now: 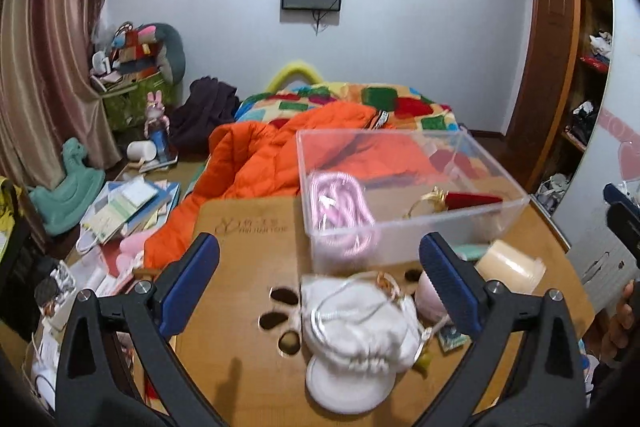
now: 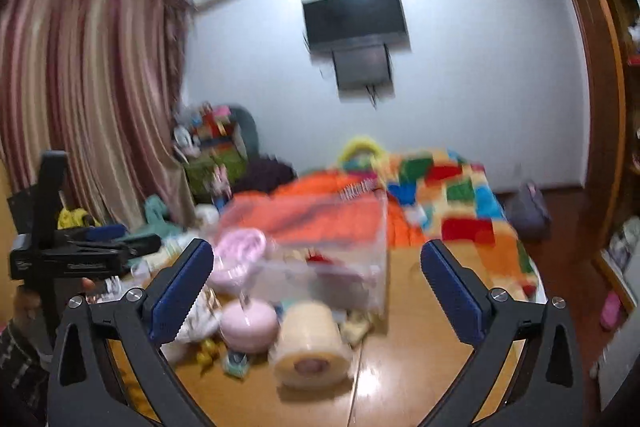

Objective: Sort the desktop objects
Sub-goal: 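Grasp the white drawstring pouch with the left tool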

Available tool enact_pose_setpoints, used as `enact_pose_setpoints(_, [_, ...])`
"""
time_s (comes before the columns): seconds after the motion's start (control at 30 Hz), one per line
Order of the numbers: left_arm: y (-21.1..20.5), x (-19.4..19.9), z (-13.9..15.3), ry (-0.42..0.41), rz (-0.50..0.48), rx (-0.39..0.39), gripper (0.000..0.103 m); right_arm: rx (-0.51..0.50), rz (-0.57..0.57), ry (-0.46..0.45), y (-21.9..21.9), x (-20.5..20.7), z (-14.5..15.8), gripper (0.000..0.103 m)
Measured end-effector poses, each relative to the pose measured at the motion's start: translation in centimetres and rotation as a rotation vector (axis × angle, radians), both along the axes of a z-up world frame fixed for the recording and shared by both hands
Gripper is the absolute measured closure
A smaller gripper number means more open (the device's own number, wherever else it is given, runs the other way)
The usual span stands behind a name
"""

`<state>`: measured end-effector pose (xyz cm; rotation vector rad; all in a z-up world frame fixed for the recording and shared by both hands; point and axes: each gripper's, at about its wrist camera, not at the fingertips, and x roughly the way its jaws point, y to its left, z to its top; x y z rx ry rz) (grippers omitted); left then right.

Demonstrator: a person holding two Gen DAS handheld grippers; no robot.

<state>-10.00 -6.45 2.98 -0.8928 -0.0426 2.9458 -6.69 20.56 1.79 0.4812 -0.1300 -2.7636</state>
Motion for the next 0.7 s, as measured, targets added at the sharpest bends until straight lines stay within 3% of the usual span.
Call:
enact_pose_setpoints(0.13, [0.2, 1.8, -1.2, -0.001, 0.013, -0.003, 0.002, -0.032, -0.019, -0.086, 0.7, -0.8, -1.6, 0.000])
enact_pose_setpoints(0.47, [0.5, 4.2, -4.0, -0.043, 0.001, 0.017, 0.002, -0.063, -0.069, -0.196, 2.2, -1.2, -4.8, 0.000])
enact_pose_setpoints(0.7, [0.4, 3.3, -6.3, -0.121, -0.009, 0.041, 0.002, 0.005, -0.014, -0.232, 0.1, -1.3, -6.4, 0.000])
